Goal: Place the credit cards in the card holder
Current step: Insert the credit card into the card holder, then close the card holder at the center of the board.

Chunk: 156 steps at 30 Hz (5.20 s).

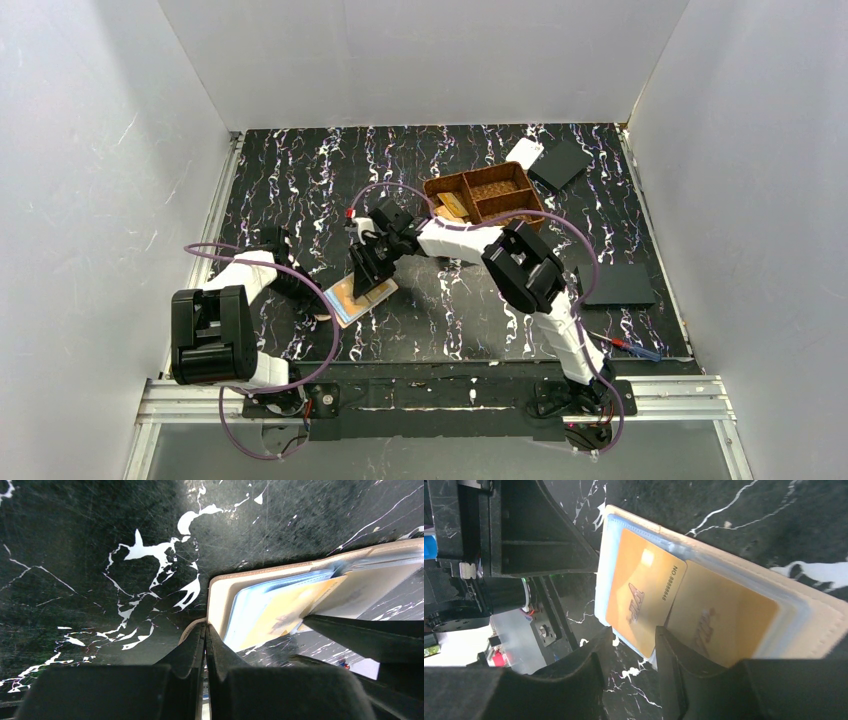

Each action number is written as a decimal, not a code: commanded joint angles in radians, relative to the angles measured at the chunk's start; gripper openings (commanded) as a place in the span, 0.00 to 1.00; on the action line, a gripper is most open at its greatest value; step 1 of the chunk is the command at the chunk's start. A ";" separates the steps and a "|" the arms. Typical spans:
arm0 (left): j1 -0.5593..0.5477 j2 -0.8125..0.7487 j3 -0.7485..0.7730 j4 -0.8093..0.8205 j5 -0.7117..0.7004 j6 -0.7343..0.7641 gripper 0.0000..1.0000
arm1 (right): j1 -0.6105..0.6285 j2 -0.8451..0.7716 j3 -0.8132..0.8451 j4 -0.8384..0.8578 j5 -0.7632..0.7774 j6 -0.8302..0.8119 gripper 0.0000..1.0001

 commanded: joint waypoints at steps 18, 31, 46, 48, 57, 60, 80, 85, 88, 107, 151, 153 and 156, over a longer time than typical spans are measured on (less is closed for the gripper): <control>-0.007 -0.053 0.029 -0.038 0.037 0.007 0.00 | 0.036 -0.041 0.076 -0.066 0.026 -0.038 0.46; -0.005 -0.286 0.184 -0.302 -0.072 -0.017 0.46 | -0.026 -0.286 -0.193 0.020 0.209 -0.123 0.58; -0.007 -0.164 0.098 -0.297 -0.088 -0.093 0.49 | -0.074 -0.229 -0.166 0.026 0.275 0.010 0.67; -0.008 -0.137 0.096 -0.280 -0.089 -0.082 0.45 | -0.074 -0.221 -0.169 0.033 0.249 0.010 0.66; -0.015 -0.082 0.098 -0.227 -0.059 -0.042 0.18 | -0.074 -0.220 -0.173 0.020 0.247 -0.007 0.65; -0.018 -0.081 0.095 -0.220 -0.044 -0.034 0.12 | -0.077 -0.235 -0.176 0.014 0.269 -0.014 0.65; -0.158 -0.101 0.349 -0.075 0.258 -0.099 0.00 | -0.134 -0.303 -0.263 0.065 0.322 0.085 0.45; -0.267 -0.013 0.413 -0.002 0.267 -0.129 0.00 | -0.145 -0.357 -0.320 0.100 0.317 0.131 0.44; -0.302 0.028 0.416 0.040 0.279 -0.144 0.00 | -0.145 -0.405 -0.404 0.165 0.338 0.205 0.44; -0.429 0.356 0.424 0.284 0.369 -0.179 0.00 | -0.144 -0.578 -0.555 0.169 0.380 0.234 0.46; -0.326 0.278 0.200 0.224 0.306 0.067 0.20 | -0.082 -0.423 -0.709 0.523 0.295 0.527 0.61; -0.325 0.282 0.190 0.234 0.307 0.060 0.19 | -0.080 -0.421 -0.713 0.519 0.309 0.527 0.62; -0.326 0.280 0.178 0.237 0.287 0.062 0.18 | -0.080 -0.407 -0.719 0.526 0.323 0.519 0.64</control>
